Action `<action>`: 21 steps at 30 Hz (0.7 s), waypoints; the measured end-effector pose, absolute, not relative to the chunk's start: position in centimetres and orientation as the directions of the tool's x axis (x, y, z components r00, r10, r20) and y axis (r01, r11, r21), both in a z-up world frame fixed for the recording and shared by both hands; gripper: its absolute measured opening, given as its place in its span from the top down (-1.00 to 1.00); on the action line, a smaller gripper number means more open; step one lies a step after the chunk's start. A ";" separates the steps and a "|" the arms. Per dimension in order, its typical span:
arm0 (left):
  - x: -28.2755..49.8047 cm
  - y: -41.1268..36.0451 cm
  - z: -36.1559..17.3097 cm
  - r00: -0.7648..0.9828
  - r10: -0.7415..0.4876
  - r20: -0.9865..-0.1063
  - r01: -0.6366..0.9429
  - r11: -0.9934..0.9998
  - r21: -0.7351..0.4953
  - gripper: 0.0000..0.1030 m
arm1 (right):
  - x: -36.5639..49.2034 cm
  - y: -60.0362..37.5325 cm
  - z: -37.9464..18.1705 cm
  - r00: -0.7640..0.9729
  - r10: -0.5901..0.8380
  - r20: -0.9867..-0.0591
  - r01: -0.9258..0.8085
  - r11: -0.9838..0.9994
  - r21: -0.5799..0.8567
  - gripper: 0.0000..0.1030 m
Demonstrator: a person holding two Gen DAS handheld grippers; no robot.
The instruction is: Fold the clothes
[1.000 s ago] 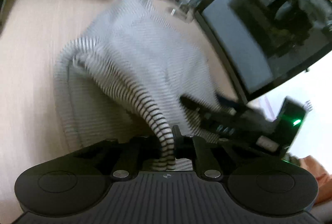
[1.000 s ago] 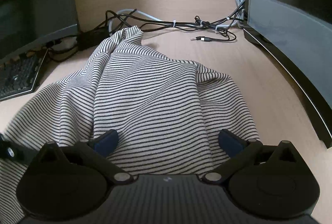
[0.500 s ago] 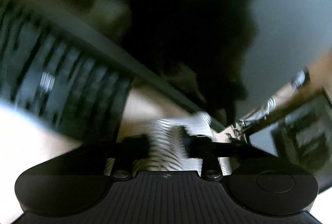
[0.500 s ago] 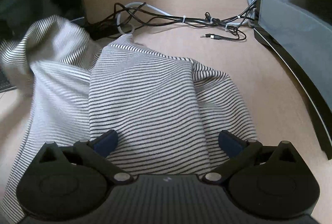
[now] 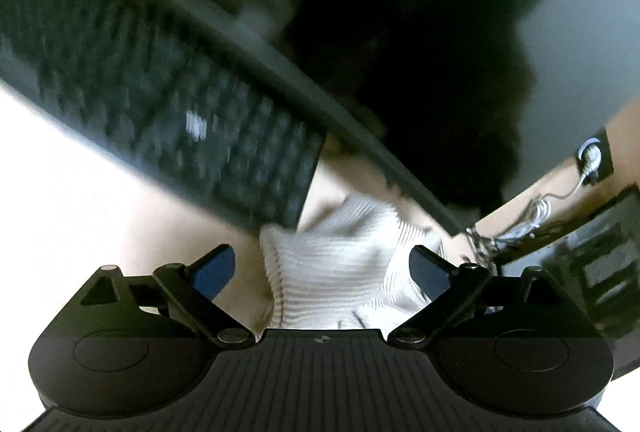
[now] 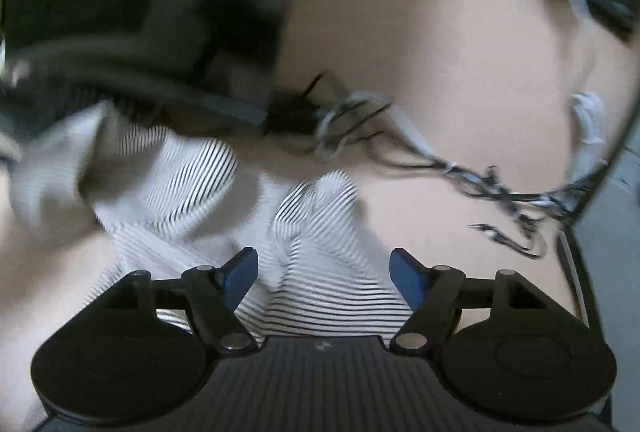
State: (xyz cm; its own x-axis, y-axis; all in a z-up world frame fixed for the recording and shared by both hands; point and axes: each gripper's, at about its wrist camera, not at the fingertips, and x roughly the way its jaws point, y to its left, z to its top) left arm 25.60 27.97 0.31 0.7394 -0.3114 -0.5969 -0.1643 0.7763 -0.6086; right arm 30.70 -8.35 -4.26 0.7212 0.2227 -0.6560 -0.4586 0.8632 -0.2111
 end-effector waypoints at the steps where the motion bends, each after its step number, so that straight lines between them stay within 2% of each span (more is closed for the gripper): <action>1: 25.1 27.6 1.3 0.768 -0.288 -0.573 -0.135 0.801 -0.583 -0.88 | 31.1 -7.9 -5.3 0.715 0.203 -0.669 -0.467 0.851 -0.240 -0.18; 2: 24.9 26.9 1.9 0.782 -0.285 -0.555 -0.100 0.821 -0.562 -0.89 | 31.4 -7.7 -6.0 0.710 0.186 -0.679 -0.476 0.837 -0.269 0.41; 3: 24.7 26.1 2.5 0.795 -0.282 -0.537 -0.065 0.841 -0.538 -0.90 | 31.4 -8.1 -5.9 0.721 0.181 -0.668 -0.482 0.824 -0.297 0.79; 4: 24.5 25.3 3.1 0.807 -0.282 -0.519 -0.030 0.858 -0.513 -0.92 | 31.3 -8.6 -5.5 0.739 0.183 -0.648 -0.487 0.811 -0.326 0.88; 6: 24.9 23.1 3.4 0.798 -0.312 -0.516 0.036 0.879 -0.476 -0.93 | 31.1 -9.9 -4.2 0.775 0.190 -0.602 -0.486 0.790 -0.375 0.91; 10: 27.1 17.9 1.9 0.740 -0.395 -0.544 0.143 0.883 -0.446 -0.94 | 33.9 -15.8 0.7 0.873 0.085 -0.480 -0.312 0.854 -0.417 0.91; 12: 28.0 15.3 1.1 0.709 -0.434 -0.555 0.192 0.877 -0.440 -0.94 | 36.1 -18.1 1.1 0.882 0.004 -0.472 -0.230 0.876 -0.424 0.91; 16: 29.8 10.0 -0.7 0.642 -0.505 -0.577 0.290 0.856 -0.428 -0.98 | 37.5 -19.2 -0.8 0.879 -0.066 -0.473 -0.188 0.862 -0.470 0.91; 21: 31.3 4.8 -2.5 0.678 -0.476 -0.560 0.356 0.879 -0.317 -1.00 | 39.1 -20.3 -3.3 0.872 -0.144 -0.467 -0.145 0.836 -0.530 0.91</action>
